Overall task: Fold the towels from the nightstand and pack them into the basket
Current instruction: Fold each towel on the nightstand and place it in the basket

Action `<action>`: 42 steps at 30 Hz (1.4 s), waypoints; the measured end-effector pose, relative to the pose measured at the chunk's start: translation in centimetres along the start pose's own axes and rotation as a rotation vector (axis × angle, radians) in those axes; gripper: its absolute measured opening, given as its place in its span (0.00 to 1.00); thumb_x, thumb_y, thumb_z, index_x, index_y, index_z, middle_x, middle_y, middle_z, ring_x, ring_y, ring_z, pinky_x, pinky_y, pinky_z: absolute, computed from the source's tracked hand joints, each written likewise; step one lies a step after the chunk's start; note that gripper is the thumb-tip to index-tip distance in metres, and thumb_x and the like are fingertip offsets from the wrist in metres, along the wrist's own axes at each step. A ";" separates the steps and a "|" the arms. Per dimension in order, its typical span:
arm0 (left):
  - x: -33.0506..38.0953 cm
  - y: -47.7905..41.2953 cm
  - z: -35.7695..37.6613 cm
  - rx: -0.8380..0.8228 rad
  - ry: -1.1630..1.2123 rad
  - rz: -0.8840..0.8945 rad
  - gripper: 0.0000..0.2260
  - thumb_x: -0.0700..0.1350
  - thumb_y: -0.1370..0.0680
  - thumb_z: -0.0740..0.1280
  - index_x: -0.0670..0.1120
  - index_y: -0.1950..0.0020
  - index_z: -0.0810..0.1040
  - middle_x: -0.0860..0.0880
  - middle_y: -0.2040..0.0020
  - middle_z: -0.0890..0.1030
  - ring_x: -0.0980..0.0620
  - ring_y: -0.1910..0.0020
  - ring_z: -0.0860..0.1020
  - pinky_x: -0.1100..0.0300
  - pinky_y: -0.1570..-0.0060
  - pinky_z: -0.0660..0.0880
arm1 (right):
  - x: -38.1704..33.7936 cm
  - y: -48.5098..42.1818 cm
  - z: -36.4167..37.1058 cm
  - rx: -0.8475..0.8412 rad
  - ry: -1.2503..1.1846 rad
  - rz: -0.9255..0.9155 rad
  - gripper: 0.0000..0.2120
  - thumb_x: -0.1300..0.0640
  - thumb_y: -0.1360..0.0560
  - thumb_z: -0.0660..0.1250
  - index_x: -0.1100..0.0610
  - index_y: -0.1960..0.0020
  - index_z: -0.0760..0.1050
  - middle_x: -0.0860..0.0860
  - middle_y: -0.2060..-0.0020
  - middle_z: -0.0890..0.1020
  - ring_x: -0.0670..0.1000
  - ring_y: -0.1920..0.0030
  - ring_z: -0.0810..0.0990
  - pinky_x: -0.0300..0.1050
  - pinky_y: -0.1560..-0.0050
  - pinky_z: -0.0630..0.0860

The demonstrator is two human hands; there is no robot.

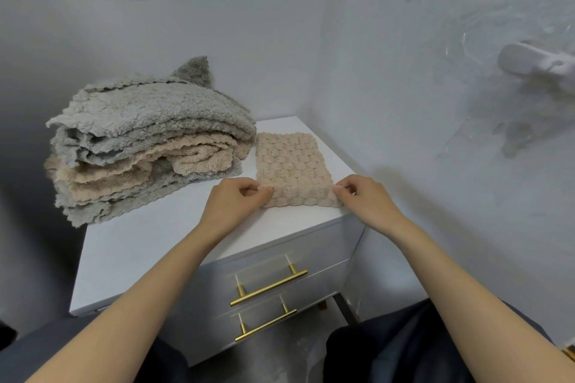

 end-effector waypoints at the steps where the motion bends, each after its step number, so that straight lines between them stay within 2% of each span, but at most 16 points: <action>1: 0.0 -0.1 0.1 0.023 0.001 -0.022 0.13 0.54 0.27 0.70 0.45 0.58 0.83 0.45 0.62 0.83 0.53 0.64 0.76 0.60 0.64 0.67 | 0.2 -0.3 0.1 0.012 -0.023 0.035 0.07 0.50 0.22 0.62 0.47 0.58 0.75 0.43 0.61 0.80 0.50 0.52 0.77 0.53 0.41 0.71; 4: -0.1 -0.6 0.1 0.098 -0.008 -0.086 0.10 0.54 0.29 0.72 0.48 0.59 0.82 0.53 0.65 0.82 0.56 0.64 0.77 0.61 0.66 0.67 | 0.6 -1.0 0.3 0.068 -0.060 0.129 0.04 0.50 0.24 0.62 0.46 0.56 0.75 0.40 0.63 0.78 0.49 0.53 0.76 0.49 0.43 0.67; 8: 0.1 -1.0 0.2 0.126 -0.039 -0.113 0.08 0.52 0.31 0.73 0.50 0.61 0.77 0.55 0.66 0.79 0.56 0.65 0.76 0.60 0.65 0.67 | 0.3 -0.9 0.2 0.209 0.001 0.097 0.05 0.51 0.23 0.62 0.50 0.50 0.73 0.43 0.58 0.78 0.52 0.49 0.76 0.50 0.44 0.70; 10: 0.2 -1.2 0.3 0.105 -0.054 -0.119 0.09 0.51 0.31 0.73 0.50 0.62 0.75 0.54 0.68 0.76 0.55 0.67 0.73 0.60 0.65 0.66 | -1.4 -0.2 -0.5 0.355 0.125 -0.054 0.06 0.56 0.23 0.62 0.53 0.47 0.74 0.48 0.50 0.79 0.55 0.47 0.73 0.51 0.48 0.70; 13: 0.1 -1.7 0.4 0.063 -0.064 -0.140 0.09 0.51 0.31 0.73 0.49 0.61 0.75 0.54 0.67 0.75 0.55 0.67 0.72 0.60 0.65 0.65 | -5.5 2.0 -0.5 0.534 0.304 -0.458 0.08 0.65 0.27 0.67 0.57 0.49 0.77 0.52 0.49 0.80 0.57 0.48 0.76 0.50 0.53 0.70; 15: 0.0 -1.9 0.3 0.036 -0.069 -0.152 0.09 0.51 0.30 0.73 0.48 0.60 0.76 0.54 0.66 0.76 0.55 0.66 0.72 0.60 0.64 0.66 | -7.0 3.1 1.3 0.491 0.391 -0.640 0.11 0.67 0.31 0.71 0.60 0.49 0.80 0.54 0.47 0.81 0.58 0.48 0.79 0.50 0.53 0.75; 16: 0.0 -2.0 0.3 0.026 -0.068 -0.154 0.09 0.51 0.30 0.73 0.48 0.60 0.76 0.54 0.65 0.76 0.54 0.65 0.73 0.60 0.63 0.66 | -7.3 3.3 2.5 0.431 0.437 -0.665 0.13 0.67 0.31 0.72 0.60 0.47 0.80 0.54 0.45 0.82 0.57 0.46 0.80 0.50 0.51 0.77; 20: -0.1 -2.1 0.1 0.014 -0.097 -0.145 0.09 0.52 0.29 0.73 0.47 0.58 0.77 0.54 0.63 0.77 0.54 0.62 0.74 0.59 0.60 0.68 | -6.9 3.1 4.9 0.277 0.534 -0.616 0.20 0.64 0.29 0.72 0.60 0.38 0.78 0.53 0.40 0.80 0.55 0.39 0.78 0.51 0.38 0.76; 24: 0.2 -2.0 0.3 0.015 -0.180 -0.105 0.09 0.52 0.28 0.70 0.47 0.56 0.76 0.54 0.62 0.77 0.53 0.61 0.75 0.59 0.60 0.68 | -5.1 1.8 4.7 0.114 0.520 -0.517 0.22 0.59 0.18 0.56 0.52 0.25 0.62 0.45 0.26 0.65 0.49 0.25 0.61 0.43 0.27 0.58; 26: 0.5 -1.8 0.3 0.033 -0.214 -0.057 0.08 0.51 0.27 0.69 0.49 0.54 0.75 0.54 0.61 0.77 0.53 0.60 0.75 0.59 0.63 0.68 | -4.1 1.4 4.4 0.095 0.505 -0.452 0.22 0.55 0.17 0.52 0.49 0.24 0.59 0.42 0.25 0.61 0.47 0.24 0.57 0.42 0.28 0.58; 28: 1.3 -1.4 0.2 0.061 -0.214 0.053 0.06 0.48 0.26 0.68 0.50 0.52 0.74 0.52 0.59 0.76 0.53 0.59 0.74 0.59 0.64 0.67 | -3.4 1.2 4.2 0.089 0.485 -0.404 0.22 0.54 0.17 0.52 0.48 0.24 0.58 0.42 0.25 0.61 0.46 0.24 0.57 0.43 0.30 0.63; 31: 3.2 -0.4 0.3 0.083 -0.330 0.348 0.04 0.42 0.24 0.66 0.48 0.50 0.78 0.50 0.52 0.75 0.52 0.50 0.71 0.58 0.53 0.69 | -2.6 0.9 4.0 0.066 0.456 -0.369 0.22 0.56 0.17 0.52 0.47 0.23 0.58 0.43 0.25 0.61 0.45 0.24 0.56 0.46 0.33 0.67; 33: 4.0 0.2 0.5 0.067 -0.424 0.493 0.06 0.39 0.23 0.65 0.46 0.50 0.81 0.51 0.51 0.78 0.50 0.49 0.72 0.55 0.48 0.70 | -2.4 0.6 3.8 0.042 0.438 -0.360 0.24 0.60 0.18 0.54 0.45 0.24 0.57 0.43 0.25 0.60 0.46 0.25 0.58 0.45 0.33 0.66; 38: 3.5 0.6 0.4 -0.027 -0.550 0.499 0.14 0.48 0.25 0.67 0.49 0.39 0.77 0.53 0.45 0.80 0.52 0.44 0.74 0.57 0.42 0.69 | -2.6 0.2 3.0 0.068 0.438 -0.362 0.26 0.64 0.21 0.57 0.46 0.26 0.63 0.48 0.30 0.71 0.51 0.32 0.70 0.45 0.41 0.70; 42: 3.0 0.5 -0.1 -0.031 -0.492 0.455 0.14 0.46 0.24 0.67 0.48 0.38 0.77 0.52 0.43 0.80 0.51 0.42 0.74 0.55 0.41 0.70 | -2.5 0.1 2.3 0.041 0.308 -0.277 0.22 0.62 0.21 0.54 0.47 0.30 0.70 0.53 0.41 0.78 0.55 0.40 0.75 0.48 0.46 0.73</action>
Point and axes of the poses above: each hand's wrist, its own y-axis away from the middle knuckle, its own z-axis out of the palm, x = y × z, the point moved 6 cm from there along -y, towards the middle knuckle
